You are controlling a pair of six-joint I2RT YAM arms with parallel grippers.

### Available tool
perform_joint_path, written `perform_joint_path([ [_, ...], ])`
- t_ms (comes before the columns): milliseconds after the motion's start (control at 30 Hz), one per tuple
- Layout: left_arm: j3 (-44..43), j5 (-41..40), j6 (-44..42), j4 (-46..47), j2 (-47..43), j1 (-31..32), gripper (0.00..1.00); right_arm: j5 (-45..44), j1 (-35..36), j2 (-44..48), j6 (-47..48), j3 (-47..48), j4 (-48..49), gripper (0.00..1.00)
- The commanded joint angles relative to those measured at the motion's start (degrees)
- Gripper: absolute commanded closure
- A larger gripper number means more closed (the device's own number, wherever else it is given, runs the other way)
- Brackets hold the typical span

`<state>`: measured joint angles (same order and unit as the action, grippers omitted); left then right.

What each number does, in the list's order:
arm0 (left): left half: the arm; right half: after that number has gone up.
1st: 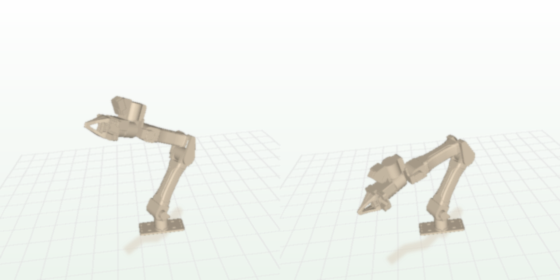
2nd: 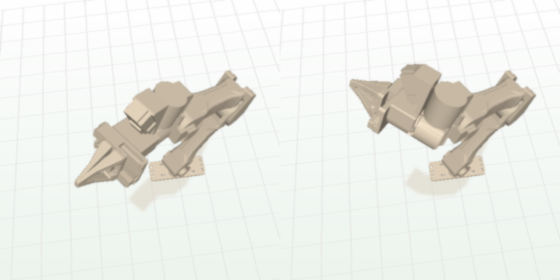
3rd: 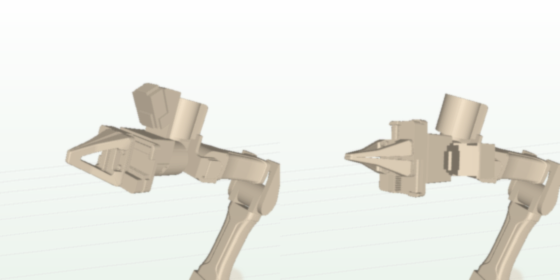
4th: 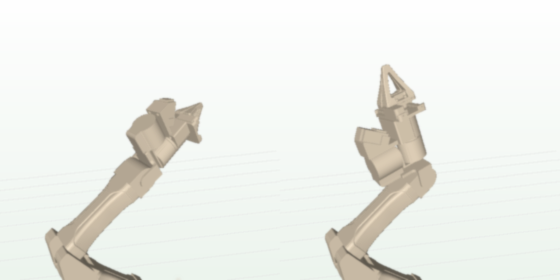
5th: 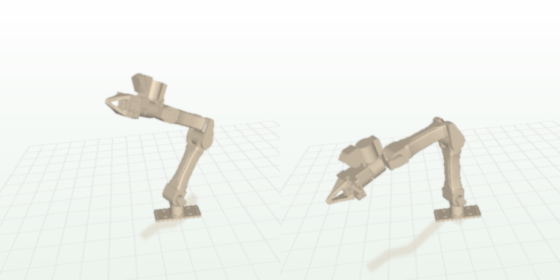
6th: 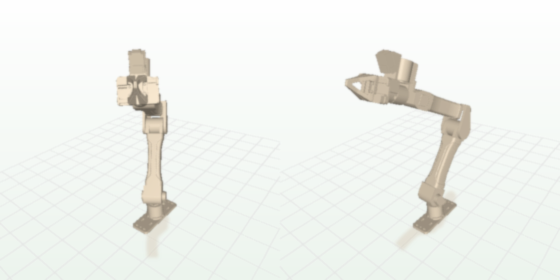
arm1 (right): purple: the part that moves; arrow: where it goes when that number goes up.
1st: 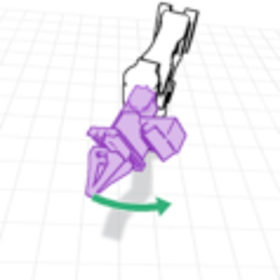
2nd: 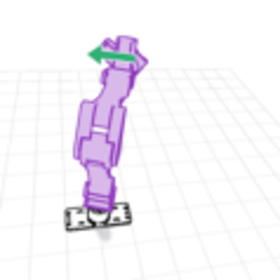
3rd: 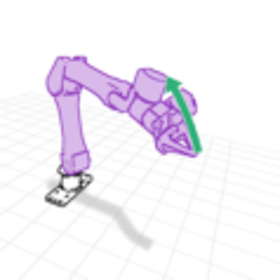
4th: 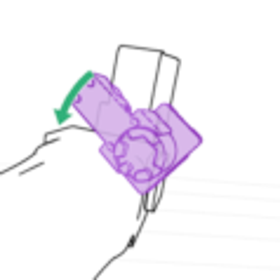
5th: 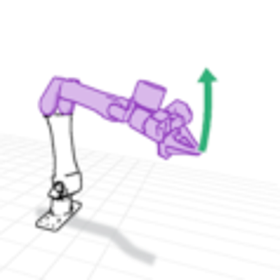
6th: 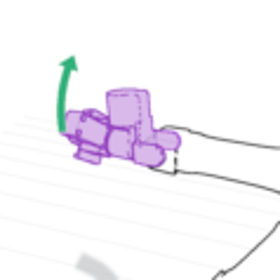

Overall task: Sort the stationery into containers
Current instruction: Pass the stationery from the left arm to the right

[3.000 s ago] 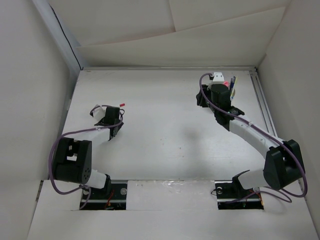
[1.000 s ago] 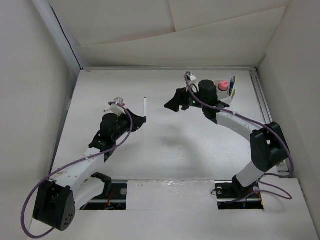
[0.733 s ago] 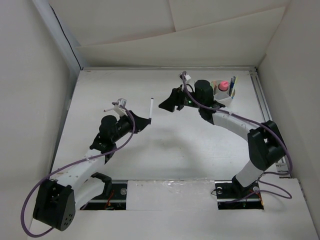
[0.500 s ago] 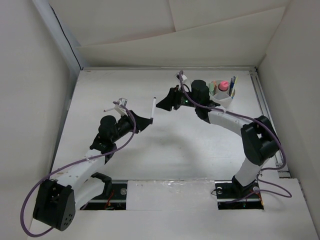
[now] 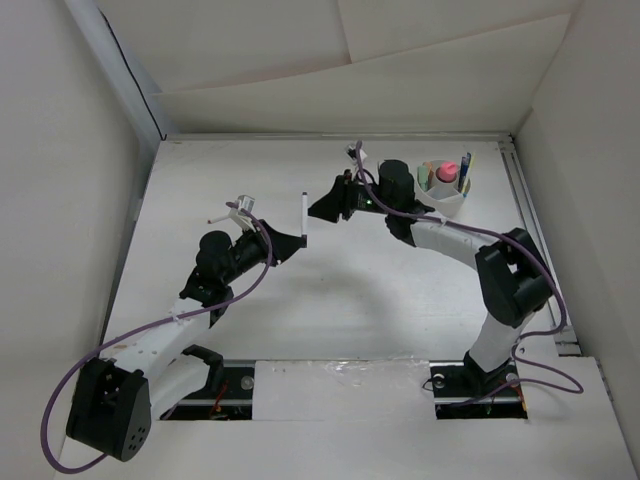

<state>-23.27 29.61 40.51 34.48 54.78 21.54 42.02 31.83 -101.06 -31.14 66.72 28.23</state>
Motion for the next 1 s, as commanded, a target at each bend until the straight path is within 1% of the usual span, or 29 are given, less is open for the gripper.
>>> perform_joint_path([
  [0, 0.1, 0.8, 0.1, 3.0, -1.2, -0.1, 1.00, -1.1, -1.9, 3.9, 0.0, -2.1, 4.6, 0.44],
  [33, 0.1, 0.8, 0.6, 3.0, -1.2, -0.1, 1.00, -1.7, -2.4, 4.5, 0.0, -3.2, 4.6, 0.42],
  [133, -0.5, 0.8, 0.6, 3.0, -1.2, -0.1, 1.00, -1.7, -4.1, 6.1, 0.0, -3.9, 4.6, 0.42],
  [300, -0.5, 0.8, 0.6, 3.0, -1.2, -0.1, 1.00, -0.4, -5.2, 8.1, 0.0, -4.4, 4.6, 0.41],
  [367, -0.5, 1.3, 0.6, 3.0, -1.2, -0.1, 1.00, 1.4, -5.2, 8.1, 0.0, -3.6, 4.6, 0.41],
  [400, -0.5, 1.3, 0.6, 3.0, -1.2, -0.1, 1.00, 2.2, -5.2, 8.1, 0.0, -2.8, 4.6, 0.37],
  [467, -0.5, 1.9, 0.6, 3.0, -0.6, -0.1, 1.00, 5.3, -4.0, 6.7, 0.0, -0.8, 4.6, 0.35],
  [567, -0.5, 1.9, 0.6, 3.0, -0.6, -0.1, 1.00, 7.3, -2.5, 3.6, 0.0, 3.2, 4.6, 0.35],
  [767, -0.5, 1.9, 0.6, 3.0, -0.6, -0.1, 1.00, 7.8, -0.8, 0.5, -0.5, 6.8, 4.6, 0.35],
  [867, -0.5, 1.9, 0.6, 3.0, -0.6, -0.1, 1.00, 8.3, -0.2, -0.6, -1.0, 8.4, 4.6, 0.40],
  [967, -0.5, 1.9, 0.6, 3.0, -0.6, -0.1, 1.00, 8.3, -0.2, -1.2, -1.6, 9.0, 4.6, 0.40],
])
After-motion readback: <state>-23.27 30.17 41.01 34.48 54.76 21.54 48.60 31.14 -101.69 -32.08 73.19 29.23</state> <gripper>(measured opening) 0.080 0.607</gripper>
